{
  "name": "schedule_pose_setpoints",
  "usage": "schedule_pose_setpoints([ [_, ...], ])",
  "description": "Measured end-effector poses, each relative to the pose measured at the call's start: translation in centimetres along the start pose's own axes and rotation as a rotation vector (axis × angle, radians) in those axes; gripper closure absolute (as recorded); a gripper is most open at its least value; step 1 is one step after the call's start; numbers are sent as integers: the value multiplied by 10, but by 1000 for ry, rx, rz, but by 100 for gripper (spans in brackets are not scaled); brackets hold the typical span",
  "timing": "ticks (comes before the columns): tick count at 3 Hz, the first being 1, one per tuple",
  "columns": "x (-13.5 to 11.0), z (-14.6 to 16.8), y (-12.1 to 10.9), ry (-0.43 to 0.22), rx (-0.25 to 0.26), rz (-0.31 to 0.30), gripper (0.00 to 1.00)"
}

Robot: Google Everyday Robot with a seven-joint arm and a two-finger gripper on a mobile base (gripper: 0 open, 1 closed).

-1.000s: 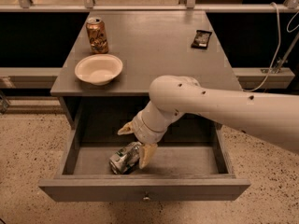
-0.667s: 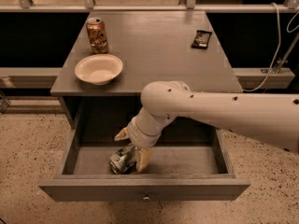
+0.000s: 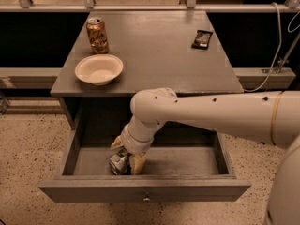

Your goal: Pick 7up can from top drawer and place on counter

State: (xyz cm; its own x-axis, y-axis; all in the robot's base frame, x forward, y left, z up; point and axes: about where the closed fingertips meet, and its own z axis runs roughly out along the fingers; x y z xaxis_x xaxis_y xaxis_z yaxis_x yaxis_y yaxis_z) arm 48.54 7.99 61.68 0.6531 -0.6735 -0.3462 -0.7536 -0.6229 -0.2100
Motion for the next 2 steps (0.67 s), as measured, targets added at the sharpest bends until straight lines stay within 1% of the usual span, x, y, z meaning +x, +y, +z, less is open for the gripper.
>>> schedule_pose_setpoints([
  [1, 1, 9, 4, -4, -11, 11, 38],
  [2, -1, 4, 7, -8, 4, 20, 61],
])
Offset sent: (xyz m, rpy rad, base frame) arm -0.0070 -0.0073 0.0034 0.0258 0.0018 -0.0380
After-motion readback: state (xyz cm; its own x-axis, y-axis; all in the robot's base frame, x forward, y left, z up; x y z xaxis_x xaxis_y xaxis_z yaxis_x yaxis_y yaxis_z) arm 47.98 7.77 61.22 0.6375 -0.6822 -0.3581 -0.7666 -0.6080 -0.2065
